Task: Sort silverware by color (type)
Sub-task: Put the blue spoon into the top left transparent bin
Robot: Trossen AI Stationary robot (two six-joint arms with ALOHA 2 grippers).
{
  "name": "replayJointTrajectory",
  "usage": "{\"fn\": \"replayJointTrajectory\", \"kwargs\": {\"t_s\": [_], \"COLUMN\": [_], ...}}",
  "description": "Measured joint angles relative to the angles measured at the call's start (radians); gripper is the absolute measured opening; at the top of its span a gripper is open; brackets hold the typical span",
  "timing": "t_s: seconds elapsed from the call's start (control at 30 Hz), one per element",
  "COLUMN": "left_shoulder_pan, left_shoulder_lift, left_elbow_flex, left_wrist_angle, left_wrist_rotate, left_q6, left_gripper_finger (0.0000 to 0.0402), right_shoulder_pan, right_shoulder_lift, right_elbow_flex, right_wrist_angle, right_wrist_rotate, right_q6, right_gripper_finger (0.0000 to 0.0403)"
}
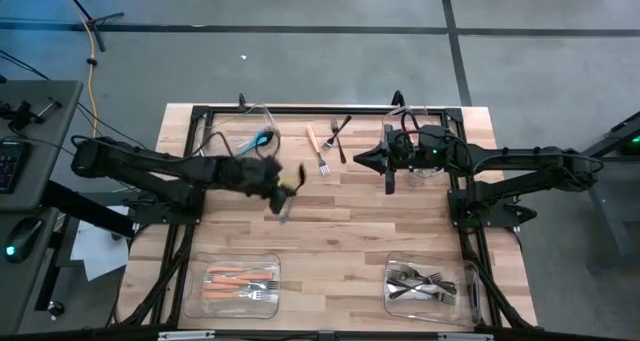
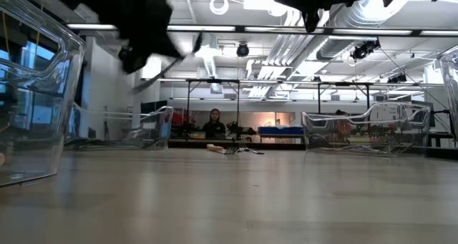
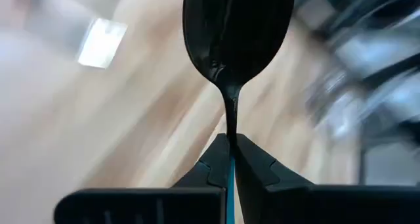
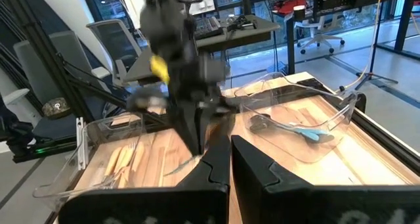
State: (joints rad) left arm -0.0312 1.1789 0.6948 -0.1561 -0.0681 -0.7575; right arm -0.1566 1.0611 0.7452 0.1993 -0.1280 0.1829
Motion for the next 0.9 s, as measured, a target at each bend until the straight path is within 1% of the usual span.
{"fn": "replayJointTrajectory", "kwargs": {"t_s": [0.1,0.2,0.33,0.43,0.57,0.7,0.9], "left_shoulder_pan": [0.042,0.077,0.105,0.110,0.102,0.087,0.088], "left_shoulder_lift": [0.003,0.004,0.003,0.003,0.002,0.000,0.001], "left_elbow_flex": [0.032,0.070,0.153,0.216,0.264,0.261,0.220], "left_wrist_angle": [0.186,0.281,0.321,0.344,0.347,0.335,0.399], "left_wrist_rotate": [-0.015,-0.020,-0.015,0.011,0.034,0.034,0.031], "left_q6": [0.118,0.240,0.364,0.439,0.485,0.504,0.475], "left_gripper_finger": [0.0001,0.0001,0.0001,0.0001,0.0001,0.0001,0.0001], "right_shoulder_pan": [0.000,0.000,0.000,0.000,0.000,0.000,0.000], "right_shoulder_lift": [0.000,0.000,0.000,0.000,0.000,0.000,0.000], "right_elbow_flex": [0.000,0.000,0.000,0.000,0.000,0.000,0.000], "right_wrist_angle": [0.000,0.007,0.067,0.123,0.150,0.150,0.150], "right_wrist_rotate": [-0.003,-0.007,-0.054,-0.066,-0.066,-0.066,-0.066], "right_q6": [0.019,0.043,0.071,0.088,0.081,0.079,0.064], "right_gripper_finger": [0.0000,0.0000,0.0000,0.0000,0.0000,0.0000,0.0000]}}
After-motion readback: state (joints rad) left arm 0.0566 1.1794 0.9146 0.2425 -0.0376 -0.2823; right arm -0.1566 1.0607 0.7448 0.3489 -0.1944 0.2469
